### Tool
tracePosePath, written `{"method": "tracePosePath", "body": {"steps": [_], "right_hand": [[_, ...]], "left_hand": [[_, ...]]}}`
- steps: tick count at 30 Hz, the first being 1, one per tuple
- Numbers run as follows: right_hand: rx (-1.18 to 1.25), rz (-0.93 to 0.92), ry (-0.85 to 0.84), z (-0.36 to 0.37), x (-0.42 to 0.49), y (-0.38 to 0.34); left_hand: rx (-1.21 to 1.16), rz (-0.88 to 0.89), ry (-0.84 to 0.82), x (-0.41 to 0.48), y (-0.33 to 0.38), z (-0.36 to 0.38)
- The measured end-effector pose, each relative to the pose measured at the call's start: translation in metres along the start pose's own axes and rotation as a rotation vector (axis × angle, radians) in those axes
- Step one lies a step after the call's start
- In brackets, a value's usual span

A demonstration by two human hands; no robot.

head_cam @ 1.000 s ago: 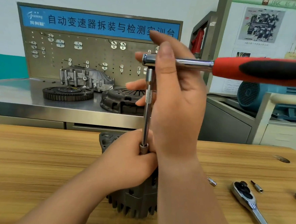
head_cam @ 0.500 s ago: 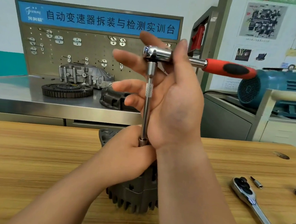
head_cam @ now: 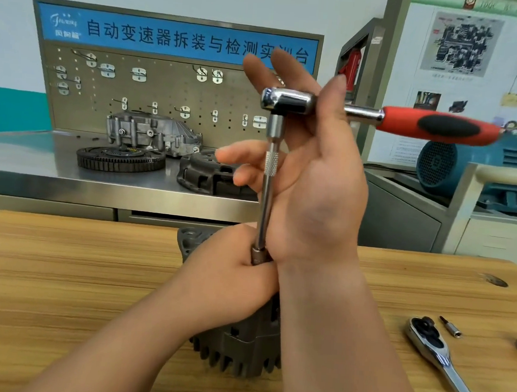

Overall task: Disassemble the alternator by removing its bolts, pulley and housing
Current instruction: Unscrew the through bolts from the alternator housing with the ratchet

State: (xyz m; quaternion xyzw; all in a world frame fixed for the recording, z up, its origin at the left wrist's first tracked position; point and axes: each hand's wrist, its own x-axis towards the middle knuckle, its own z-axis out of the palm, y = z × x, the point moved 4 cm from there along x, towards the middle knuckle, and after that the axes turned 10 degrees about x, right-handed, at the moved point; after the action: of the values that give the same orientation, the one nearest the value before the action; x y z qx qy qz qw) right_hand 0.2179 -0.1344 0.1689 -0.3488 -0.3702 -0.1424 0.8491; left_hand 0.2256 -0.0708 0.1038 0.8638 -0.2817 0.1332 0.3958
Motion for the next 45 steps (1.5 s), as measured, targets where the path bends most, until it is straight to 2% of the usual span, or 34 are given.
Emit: {"method": "tracePosePath", "body": {"steps": [4,6,9,12,14,16,22,24,26,29,32,34,37,43,45], "right_hand": [[0.127,0.158,-0.070,0.000,0.002,0.005],[0.136,0.162,-0.065,0.000,0.002,0.006],[-0.010,0.002,-0.017,0.001,0.000,0.002],[-0.266,-0.271,-0.031,0.006,-0.003,-0.007],[-0.329,-0.380,-0.053,0.009,-0.004,-0.009],[-0.290,-0.330,-0.035,0.010,-0.005,-0.007],[0.099,0.036,0.034,-0.003,0.002,0.000],[0.142,0.090,0.026,-0.006,0.002,0.003],[0.074,0.033,0.027,-0.004,0.001,0.003],[-0.161,-0.178,0.008,0.001,-0.003,-0.004],[-0.334,-0.396,-0.045,0.008,-0.005,-0.009],[-0.376,-0.451,-0.061,0.010,-0.007,-0.010],[-0.319,-0.336,-0.033,0.008,-0.005,-0.006],[0.031,0.046,-0.001,-0.005,0.001,0.005],[-0.004,0.036,-0.007,-0.005,0.002,0.006]], "left_hand": [[-0.013,0.010,0.010,0.001,-0.001,0.000],[-0.025,-0.011,0.017,0.001,-0.003,0.000],[-0.034,-0.055,0.021,0.001,-0.004,0.000],[-0.035,-0.056,0.030,0.000,-0.002,0.000],[-0.018,-0.040,0.033,-0.001,0.000,0.000],[-0.014,-0.045,0.022,0.000,-0.001,0.000],[-0.014,-0.006,-0.005,0.000,0.000,0.002],[-0.017,0.002,-0.014,0.000,0.001,0.001],[-0.019,-0.024,-0.005,0.001,-0.002,0.000],[-0.026,-0.069,0.010,0.000,-0.002,0.001],[-0.012,-0.043,0.044,-0.001,0.001,0.001],[0.022,-0.015,0.050,-0.002,0.003,0.001],[0.023,-0.048,0.057,-0.002,0.001,0.001],[0.028,-0.014,0.012,-0.002,0.001,0.001],[0.016,-0.025,0.021,-0.001,-0.001,0.001]]}}
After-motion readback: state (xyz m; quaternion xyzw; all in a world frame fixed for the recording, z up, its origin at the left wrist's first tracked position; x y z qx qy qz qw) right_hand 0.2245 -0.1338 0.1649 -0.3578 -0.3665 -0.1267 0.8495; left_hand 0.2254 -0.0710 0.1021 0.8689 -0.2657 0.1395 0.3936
